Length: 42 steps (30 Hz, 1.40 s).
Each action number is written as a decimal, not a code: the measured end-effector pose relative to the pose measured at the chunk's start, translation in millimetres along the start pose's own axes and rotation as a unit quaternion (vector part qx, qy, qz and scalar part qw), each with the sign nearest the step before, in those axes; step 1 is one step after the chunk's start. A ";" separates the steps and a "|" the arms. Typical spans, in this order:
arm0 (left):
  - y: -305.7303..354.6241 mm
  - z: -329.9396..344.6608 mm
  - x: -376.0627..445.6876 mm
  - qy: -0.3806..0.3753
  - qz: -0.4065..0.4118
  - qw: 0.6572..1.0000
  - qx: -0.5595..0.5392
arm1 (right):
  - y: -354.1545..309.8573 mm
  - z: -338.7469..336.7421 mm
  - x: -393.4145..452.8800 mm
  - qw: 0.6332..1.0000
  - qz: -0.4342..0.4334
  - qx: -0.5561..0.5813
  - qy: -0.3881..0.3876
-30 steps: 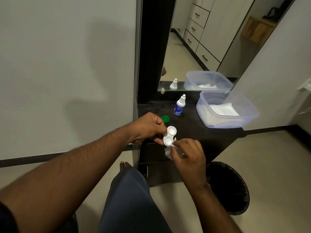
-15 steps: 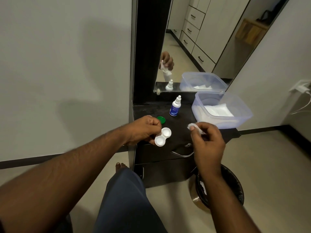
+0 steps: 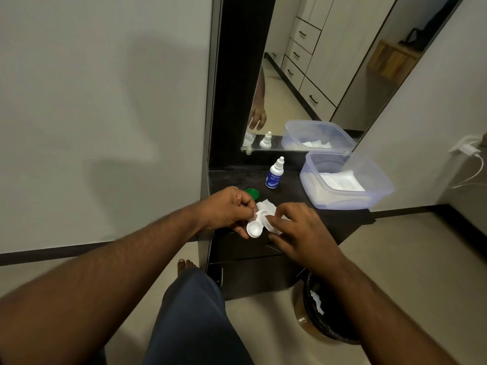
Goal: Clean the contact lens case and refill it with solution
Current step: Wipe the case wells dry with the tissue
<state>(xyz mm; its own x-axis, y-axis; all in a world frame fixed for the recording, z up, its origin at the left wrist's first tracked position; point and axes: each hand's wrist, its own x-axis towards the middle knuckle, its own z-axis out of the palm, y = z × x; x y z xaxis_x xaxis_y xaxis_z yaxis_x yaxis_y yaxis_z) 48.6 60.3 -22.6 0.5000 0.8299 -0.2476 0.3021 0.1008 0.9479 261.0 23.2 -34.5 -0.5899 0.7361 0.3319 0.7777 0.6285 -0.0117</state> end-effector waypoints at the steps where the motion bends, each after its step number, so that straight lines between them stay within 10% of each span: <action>1: -1.0 0.4 0.2 0.002 0.000 1.000 0.000 | 1.2 -1.5 0.5 0.999 -0.017 -0.033 -0.009; 5: -4.5 1.7 -0.4 0.014 0.009 1.000 -0.005 | -17.9 5.0 3.3 0.997 0.051 -0.055 0.007; 8: -6.7 2.4 -0.9 0.026 0.015 1.000 -0.003 | -43.8 9.9 8.9 0.944 0.253 0.207 0.034; 12: -5.7 2.8 -0.3 0.034 0.020 0.999 0.003 | -45.3 -3.3 16.3 0.505 0.491 0.708 0.046; 14: -6.6 2.8 0.3 0.038 0.021 0.999 0.011 | -38.0 -8.9 13.0 0.425 0.496 0.751 0.098; 18: -8.3 3.0 1.8 0.036 0.026 0.999 -0.001 | -28.7 -18.2 7.9 0.526 0.470 0.686 0.177; 25: -7.9 1.8 2.2 0.035 0.022 0.999 0.006 | -7.2 -11.1 7.8 0.960 0.161 0.176 0.145; 30: -6.7 0.9 -0.1 0.035 0.025 0.999 0.020 | -10.6 -2.7 12.6 0.988 0.064 0.130 0.058; 42: -5.8 8.0 -5.1 0.059 0.045 0.997 0.031 | -15.9 -0.2 27.4 0.934 0.210 0.286 0.043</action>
<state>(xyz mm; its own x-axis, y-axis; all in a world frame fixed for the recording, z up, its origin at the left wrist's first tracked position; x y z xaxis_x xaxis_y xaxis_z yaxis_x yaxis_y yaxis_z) 50.8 51.1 -28.5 0.4285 0.8936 -0.1337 0.3115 -0.0072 0.9502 232.5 33.3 -25.0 -0.2190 0.9407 0.2592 0.6782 0.3378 -0.6527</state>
